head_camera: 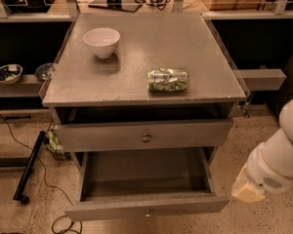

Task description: Close middle drawer

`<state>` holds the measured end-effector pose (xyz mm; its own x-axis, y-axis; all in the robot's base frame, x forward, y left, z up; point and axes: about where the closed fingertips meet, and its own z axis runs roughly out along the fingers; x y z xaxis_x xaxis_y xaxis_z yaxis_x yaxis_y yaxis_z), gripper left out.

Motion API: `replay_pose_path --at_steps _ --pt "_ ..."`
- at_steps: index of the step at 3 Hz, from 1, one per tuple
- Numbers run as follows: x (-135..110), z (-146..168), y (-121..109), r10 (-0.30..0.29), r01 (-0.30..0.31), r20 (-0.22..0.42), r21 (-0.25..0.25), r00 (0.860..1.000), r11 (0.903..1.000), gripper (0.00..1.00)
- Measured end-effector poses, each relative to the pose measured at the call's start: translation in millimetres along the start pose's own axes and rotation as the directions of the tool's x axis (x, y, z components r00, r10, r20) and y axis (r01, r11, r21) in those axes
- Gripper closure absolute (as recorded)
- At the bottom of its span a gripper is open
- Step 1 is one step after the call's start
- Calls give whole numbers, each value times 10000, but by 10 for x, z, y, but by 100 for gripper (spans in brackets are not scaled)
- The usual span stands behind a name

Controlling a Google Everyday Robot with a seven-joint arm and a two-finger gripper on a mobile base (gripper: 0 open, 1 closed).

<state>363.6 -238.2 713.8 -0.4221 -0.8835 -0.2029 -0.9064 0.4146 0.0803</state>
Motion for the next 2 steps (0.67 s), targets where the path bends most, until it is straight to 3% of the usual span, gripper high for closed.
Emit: replay_pose_path --at_steps 1,2 --pt "255 457 155 425 -426 -18 -631 9991 9971 100" --pt "395 967 264 721 -729 -108 -1465 9973 9865 100"
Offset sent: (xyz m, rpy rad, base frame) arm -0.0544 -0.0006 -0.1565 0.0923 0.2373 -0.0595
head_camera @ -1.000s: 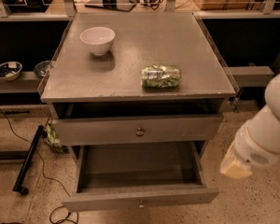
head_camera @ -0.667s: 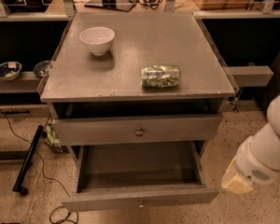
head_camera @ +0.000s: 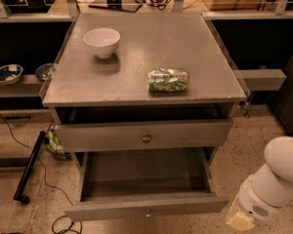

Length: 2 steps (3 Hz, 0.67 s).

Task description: Close middle drawer

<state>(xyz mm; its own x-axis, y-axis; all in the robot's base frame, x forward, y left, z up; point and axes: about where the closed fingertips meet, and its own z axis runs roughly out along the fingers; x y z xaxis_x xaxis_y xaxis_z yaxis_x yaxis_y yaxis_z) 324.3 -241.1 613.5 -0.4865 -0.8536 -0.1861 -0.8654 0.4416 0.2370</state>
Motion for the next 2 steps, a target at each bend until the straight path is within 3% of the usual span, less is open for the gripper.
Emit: replay_pose_path --at_steps 1,2 --pt "34 50 49 -3 3 59 -65 10000 10000 100" --pt "147 385 64 301 -285 474 -347 9984 9990 100"
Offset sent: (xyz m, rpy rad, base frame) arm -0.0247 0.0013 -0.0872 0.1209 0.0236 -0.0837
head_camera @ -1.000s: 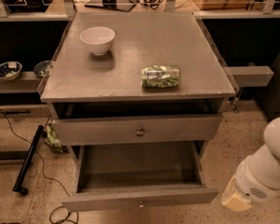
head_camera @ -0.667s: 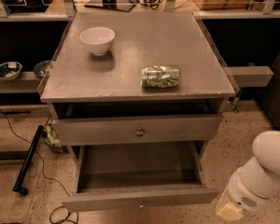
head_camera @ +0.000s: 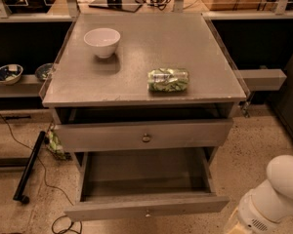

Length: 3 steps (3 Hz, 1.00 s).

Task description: Close middle drawer

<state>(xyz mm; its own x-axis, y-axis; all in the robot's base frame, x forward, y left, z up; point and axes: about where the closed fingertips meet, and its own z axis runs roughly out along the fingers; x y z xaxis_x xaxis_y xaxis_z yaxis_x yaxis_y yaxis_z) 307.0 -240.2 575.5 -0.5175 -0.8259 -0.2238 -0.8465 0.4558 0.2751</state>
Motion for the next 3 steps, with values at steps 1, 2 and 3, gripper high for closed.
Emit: replay_pose_path --at_steps 1,2,3 --pt "129 375 -200 704 -686 987 -219 9926 9974 100" --pt "157 611 -368 1126 -1077 1418 -420 9835 9933 100" --pt "157 611 -368 1126 -1077 1418 -420 9835 9933 100"
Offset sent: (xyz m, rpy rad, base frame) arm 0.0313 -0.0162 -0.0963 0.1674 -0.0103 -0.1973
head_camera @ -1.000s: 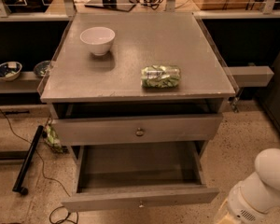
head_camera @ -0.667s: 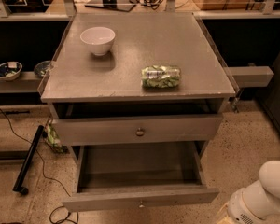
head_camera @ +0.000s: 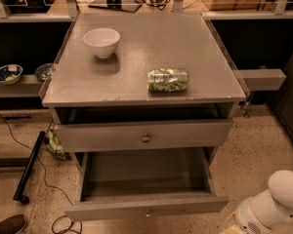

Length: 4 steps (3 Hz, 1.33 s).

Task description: Close middle drawer

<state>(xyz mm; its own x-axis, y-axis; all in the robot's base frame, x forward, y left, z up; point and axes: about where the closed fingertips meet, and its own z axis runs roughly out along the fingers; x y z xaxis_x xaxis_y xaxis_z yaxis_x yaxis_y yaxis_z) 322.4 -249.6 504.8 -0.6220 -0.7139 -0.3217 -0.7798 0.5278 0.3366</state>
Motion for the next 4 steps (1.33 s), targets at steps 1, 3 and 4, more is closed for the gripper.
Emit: replay_pose_path --at_steps 1,3,4 --pt "-50 296 28 -125 131 133 -449 9998 9989 100" --pt "-531 1102 77 -640 736 652 -1586 9958 9846 100" --pt "-551 1150 83 -641 746 683 -1646 9956 9835 100"
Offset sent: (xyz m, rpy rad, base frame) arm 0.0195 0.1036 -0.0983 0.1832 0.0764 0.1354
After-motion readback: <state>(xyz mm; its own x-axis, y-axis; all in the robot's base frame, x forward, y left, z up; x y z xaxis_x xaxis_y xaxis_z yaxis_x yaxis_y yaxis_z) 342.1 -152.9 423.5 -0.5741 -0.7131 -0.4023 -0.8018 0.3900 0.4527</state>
